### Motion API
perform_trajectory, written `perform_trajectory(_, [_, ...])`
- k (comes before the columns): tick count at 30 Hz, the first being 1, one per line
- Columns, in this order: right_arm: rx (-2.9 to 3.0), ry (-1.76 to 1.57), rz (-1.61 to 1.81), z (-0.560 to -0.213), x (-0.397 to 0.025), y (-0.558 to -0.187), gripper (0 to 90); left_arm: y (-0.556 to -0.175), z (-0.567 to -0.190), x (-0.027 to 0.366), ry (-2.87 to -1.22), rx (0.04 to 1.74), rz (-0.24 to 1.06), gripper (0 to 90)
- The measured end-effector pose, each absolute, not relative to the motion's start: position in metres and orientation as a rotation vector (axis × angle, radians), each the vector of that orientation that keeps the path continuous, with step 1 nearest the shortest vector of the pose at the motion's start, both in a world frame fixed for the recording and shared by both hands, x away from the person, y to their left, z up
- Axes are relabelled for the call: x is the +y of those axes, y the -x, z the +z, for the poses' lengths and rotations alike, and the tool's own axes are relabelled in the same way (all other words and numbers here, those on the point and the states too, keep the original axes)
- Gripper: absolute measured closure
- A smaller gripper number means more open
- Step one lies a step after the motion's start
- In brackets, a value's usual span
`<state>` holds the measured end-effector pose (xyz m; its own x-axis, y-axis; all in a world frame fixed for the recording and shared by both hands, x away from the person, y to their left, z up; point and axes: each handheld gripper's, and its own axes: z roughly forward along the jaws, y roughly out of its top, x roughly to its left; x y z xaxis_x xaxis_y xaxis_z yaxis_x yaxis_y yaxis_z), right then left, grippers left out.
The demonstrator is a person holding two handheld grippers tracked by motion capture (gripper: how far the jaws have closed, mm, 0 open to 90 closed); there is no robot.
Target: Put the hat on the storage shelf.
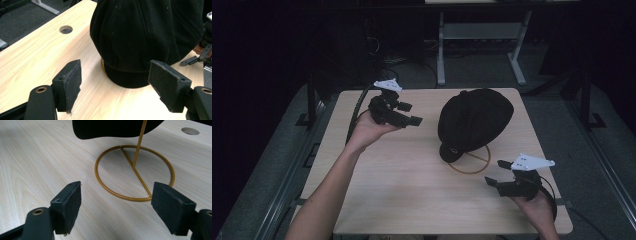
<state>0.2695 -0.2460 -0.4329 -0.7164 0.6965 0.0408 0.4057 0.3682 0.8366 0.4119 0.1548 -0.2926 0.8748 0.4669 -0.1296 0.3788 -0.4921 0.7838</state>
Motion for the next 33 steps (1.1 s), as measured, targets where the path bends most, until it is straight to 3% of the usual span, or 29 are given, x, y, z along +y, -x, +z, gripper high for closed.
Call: perform_trajectory(33, [2.283,-0.998,1.241,-0.432,-0.247,-0.263,16.9,-0.353,-0.343,0.211,-2.089,0.676,0.13,22.6])
